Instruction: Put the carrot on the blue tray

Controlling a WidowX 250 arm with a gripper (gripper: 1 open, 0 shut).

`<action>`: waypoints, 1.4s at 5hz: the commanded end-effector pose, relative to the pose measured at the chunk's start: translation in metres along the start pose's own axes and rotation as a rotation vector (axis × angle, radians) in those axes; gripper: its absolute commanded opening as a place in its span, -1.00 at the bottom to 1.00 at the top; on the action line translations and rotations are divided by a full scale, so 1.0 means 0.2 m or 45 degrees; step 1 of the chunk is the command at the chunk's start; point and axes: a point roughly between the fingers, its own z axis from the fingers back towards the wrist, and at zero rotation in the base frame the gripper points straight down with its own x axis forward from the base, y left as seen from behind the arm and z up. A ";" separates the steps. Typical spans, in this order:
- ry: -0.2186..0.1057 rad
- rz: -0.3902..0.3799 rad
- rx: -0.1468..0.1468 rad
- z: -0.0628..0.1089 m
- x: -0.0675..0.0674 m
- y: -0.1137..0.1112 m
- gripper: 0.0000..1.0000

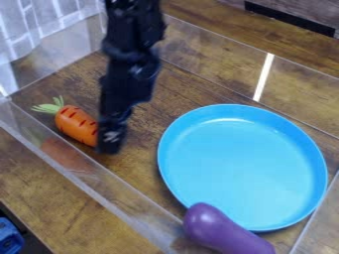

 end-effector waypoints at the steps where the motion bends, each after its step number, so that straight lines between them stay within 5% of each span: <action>1: -0.044 0.006 0.103 0.06 -0.07 0.09 1.00; 5: -0.054 0.084 0.132 -0.06 -0.02 0.24 1.00; 7: -0.069 0.058 0.137 -0.07 -0.09 0.30 1.00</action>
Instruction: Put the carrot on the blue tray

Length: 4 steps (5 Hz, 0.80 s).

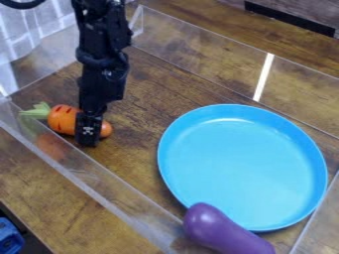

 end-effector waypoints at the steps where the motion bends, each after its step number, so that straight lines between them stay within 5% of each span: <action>1: -0.047 -0.025 0.054 0.05 -0.02 0.08 1.00; 2: -0.054 -0.060 0.056 0.05 -0.02 0.08 -1.00; 4: -0.050 0.027 0.049 0.14 0.04 0.03 -1.00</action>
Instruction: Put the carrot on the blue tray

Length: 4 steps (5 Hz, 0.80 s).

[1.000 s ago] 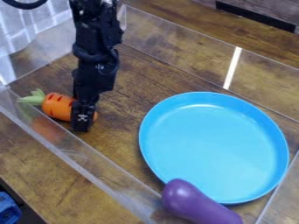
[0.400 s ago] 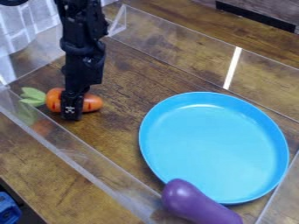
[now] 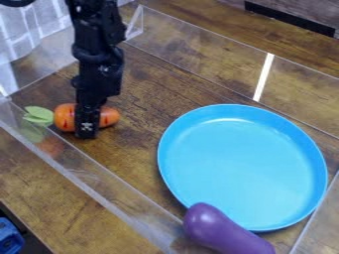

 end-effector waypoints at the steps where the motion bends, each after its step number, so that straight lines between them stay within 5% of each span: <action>1: -0.058 0.072 0.102 0.19 -0.03 0.06 -1.00; 2: -0.044 0.131 0.110 0.31 -0.08 0.07 -1.00; 4: -0.037 0.041 0.141 0.53 -0.05 0.03 -1.00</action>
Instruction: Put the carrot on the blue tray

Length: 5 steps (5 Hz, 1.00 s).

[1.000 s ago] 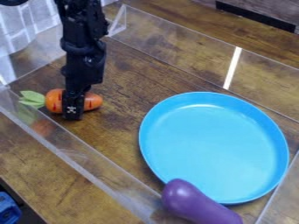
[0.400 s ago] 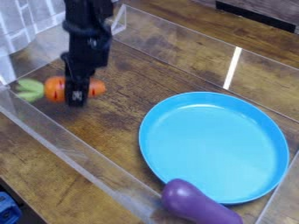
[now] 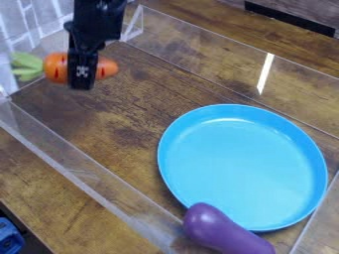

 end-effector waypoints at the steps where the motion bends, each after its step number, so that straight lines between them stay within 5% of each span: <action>1: -0.084 -0.059 0.079 0.14 0.02 -0.01 -1.00; 3: -0.154 -0.211 0.078 -0.01 0.21 -0.09 -1.00; 5: -0.165 -0.171 0.074 -0.07 0.23 -0.17 -1.00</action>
